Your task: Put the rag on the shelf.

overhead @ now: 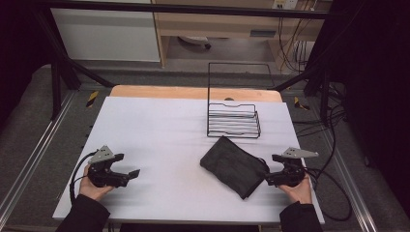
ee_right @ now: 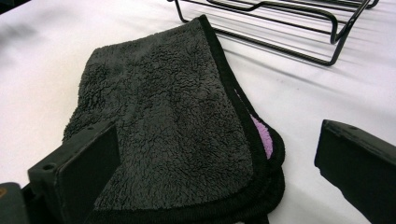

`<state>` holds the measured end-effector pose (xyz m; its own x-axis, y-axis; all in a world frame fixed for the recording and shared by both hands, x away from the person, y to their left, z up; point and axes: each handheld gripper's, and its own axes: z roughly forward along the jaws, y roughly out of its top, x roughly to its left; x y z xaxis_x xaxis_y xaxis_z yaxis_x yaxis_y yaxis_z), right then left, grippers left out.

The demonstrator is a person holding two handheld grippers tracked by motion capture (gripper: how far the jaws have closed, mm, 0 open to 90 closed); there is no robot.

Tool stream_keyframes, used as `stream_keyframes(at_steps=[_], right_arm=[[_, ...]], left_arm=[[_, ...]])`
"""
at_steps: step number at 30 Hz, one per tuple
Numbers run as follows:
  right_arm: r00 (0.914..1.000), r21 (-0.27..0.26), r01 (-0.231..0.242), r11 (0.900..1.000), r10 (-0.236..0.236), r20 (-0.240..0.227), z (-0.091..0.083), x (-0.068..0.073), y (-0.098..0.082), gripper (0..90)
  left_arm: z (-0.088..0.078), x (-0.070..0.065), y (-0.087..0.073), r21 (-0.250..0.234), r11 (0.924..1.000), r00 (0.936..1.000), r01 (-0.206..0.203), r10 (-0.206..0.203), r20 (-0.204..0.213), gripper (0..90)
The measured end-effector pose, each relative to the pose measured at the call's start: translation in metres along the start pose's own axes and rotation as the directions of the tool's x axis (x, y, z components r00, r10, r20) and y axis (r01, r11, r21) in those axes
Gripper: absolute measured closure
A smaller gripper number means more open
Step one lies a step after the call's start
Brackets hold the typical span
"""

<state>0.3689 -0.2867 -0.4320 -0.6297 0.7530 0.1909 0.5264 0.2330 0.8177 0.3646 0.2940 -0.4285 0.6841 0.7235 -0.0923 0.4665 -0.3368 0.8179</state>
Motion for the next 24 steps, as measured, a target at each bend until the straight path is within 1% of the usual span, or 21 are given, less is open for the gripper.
stream_keyframes(at_steps=[5, 13, 14, 17, 18, 20, 21, 23, 24], right_arm=[[1.0000, 0.003, 0.002, 1.000, -0.002, 0.001, 0.000, 0.001, 0.001, 0.7], [0.9999, 0.031, 0.010, 0.999, -0.011, 0.012, 0.003, 0.007, 0.003, 1.0], [0.9998, 0.033, 0.019, 0.999, -0.019, 0.008, 0.005, 0.009, 0.004, 1.5], [0.9997, 0.048, 0.024, 0.999, -0.024, 0.003, 0.007, 0.013, 0.005, 1.9], [0.9996, 0.058, 0.029, 0.998, -0.029, -0.004, 0.010, 0.017, 0.005, 3.1], [0.9991, 0.069, 0.041, 0.997, -0.041, -0.009, 0.012, 0.022, 0.007, 4.2], [0.9991, 0.069, 0.041, 0.997, -0.041, -0.009, 0.012, 0.022, 0.007, 4.2], [0.9983, 0.082, 0.059, 0.995, -0.058, -0.008, 0.014, 0.030, 0.009, 6.1], [0.9983, 0.082, 0.059, 0.995, -0.058, -0.008, 0.014, 0.030, 0.009, 6.1]], left_arm=[[0.000, 0.001, 0.000, 0.002, 1.0000, 1.0000, 0.000, 0.000, -0.007, 6.0], [-0.001, 0.003, -0.002, 0.010, 1.0000, 0.9999, -0.002, 0.002, -0.014, 6.2], [-0.001, 0.003, -0.003, 0.010, 0.9999, 0.9999, 0.000, 0.000, -0.016, 6.3], [-0.002, 0.004, -0.002, 0.007, 1.0000, 0.9997, 0.001, 0.000, -0.023, 6.3], [-0.002, 0.004, -0.002, 0.006, 1.0000, 0.9997, -0.001, 0.001, -0.023, 6.3], [-0.002, 0.003, -0.002, 0.008, 1.0000, 0.9996, -0.001, 0.001, -0.027, 6.3], [-0.002, 0.003, -0.002, 0.009, 1.0000, 0.9996, 0.000, 0.000, -0.027, 6.3], [-0.002, 0.003, -0.002, 0.011, 0.9999, 0.9996, -0.002, 0.002, -0.028, 6.5], [-0.002, 0.003, -0.002, 0.011, 0.9999, 0.9996, -0.004, 0.004, -0.029, 6.5]])
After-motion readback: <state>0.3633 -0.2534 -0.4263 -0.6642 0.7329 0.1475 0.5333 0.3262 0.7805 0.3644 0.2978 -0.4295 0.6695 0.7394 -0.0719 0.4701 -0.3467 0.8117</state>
